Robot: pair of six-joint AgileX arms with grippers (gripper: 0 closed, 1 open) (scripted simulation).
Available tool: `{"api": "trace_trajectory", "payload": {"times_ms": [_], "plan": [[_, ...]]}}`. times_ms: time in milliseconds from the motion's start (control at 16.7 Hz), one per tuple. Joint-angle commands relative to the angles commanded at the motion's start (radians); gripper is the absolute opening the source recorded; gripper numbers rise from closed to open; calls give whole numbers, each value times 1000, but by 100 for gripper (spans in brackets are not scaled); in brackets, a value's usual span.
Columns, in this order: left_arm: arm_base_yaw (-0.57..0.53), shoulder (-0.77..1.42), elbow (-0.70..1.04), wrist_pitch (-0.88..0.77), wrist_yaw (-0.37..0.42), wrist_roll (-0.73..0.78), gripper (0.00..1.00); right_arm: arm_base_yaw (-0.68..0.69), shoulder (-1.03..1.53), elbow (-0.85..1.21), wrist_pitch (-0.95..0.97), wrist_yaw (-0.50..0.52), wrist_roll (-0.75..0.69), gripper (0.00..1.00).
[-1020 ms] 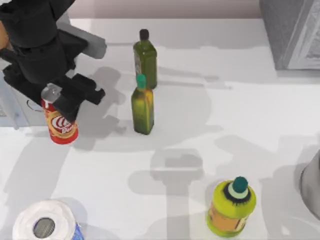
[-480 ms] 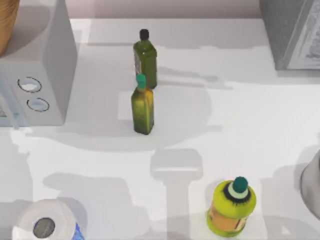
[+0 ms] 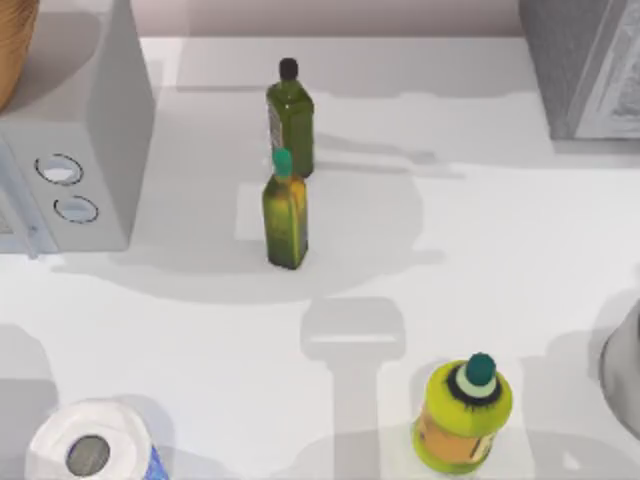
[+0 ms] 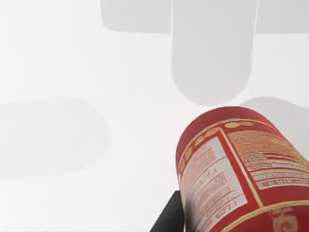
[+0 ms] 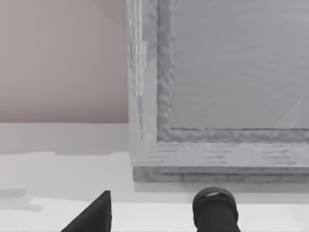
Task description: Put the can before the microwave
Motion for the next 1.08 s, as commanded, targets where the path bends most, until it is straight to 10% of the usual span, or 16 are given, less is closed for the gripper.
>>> {"api": "trace_trajectory", "payload": {"times_ms": [720,1080], "plan": [[-1,9,-24,33,0,-1,0,0,0,0,0,0,0,100],[-1,9,-24,33,0,-1,45,0,0,0,0,0,0,100]]}}
